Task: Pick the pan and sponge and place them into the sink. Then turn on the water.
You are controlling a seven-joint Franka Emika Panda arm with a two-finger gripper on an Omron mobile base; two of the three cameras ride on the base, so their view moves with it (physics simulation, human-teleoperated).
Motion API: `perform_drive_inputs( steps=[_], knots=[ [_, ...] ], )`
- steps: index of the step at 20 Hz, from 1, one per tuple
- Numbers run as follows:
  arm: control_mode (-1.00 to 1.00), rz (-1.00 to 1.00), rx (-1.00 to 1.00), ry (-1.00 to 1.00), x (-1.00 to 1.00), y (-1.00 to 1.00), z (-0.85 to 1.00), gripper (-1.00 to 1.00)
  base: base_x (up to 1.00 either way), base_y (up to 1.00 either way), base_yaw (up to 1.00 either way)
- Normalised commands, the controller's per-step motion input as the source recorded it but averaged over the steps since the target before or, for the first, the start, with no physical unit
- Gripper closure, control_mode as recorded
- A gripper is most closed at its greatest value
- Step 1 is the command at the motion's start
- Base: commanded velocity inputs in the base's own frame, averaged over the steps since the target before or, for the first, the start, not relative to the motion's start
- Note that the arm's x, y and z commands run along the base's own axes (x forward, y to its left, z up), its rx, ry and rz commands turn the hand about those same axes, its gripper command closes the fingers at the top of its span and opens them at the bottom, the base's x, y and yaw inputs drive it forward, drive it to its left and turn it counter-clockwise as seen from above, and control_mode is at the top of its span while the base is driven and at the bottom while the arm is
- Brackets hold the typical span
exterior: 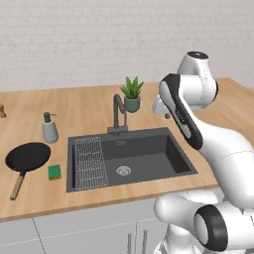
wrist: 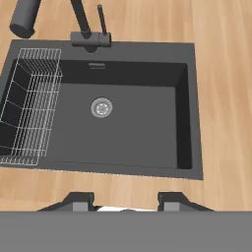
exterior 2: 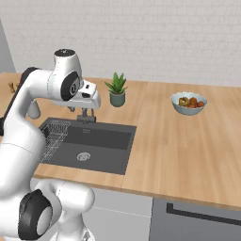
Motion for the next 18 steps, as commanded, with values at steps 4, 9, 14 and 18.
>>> perform_drive_inputs(
  steps=[4,9,14,18],
  knots=[
    [-1.0,0.0,0.0,0.0,-0.05,0.29,0.0,-1.0,0.0,0.0,0.0],
    [-1.0,0.02,0.0,0.03,-0.39,0.93,0.0,-1.0,0.0,0.0,0.0],
    [-1.0,0.06,0.0,0.0,-0.49,1.0,0.0,-1.0,0.0,0.0,0.0],
    [-1.0,0.07,0.0,0.0,-0.51,1.0,0.0,-1.0,0.0,0.0,0.0]
  ],
)
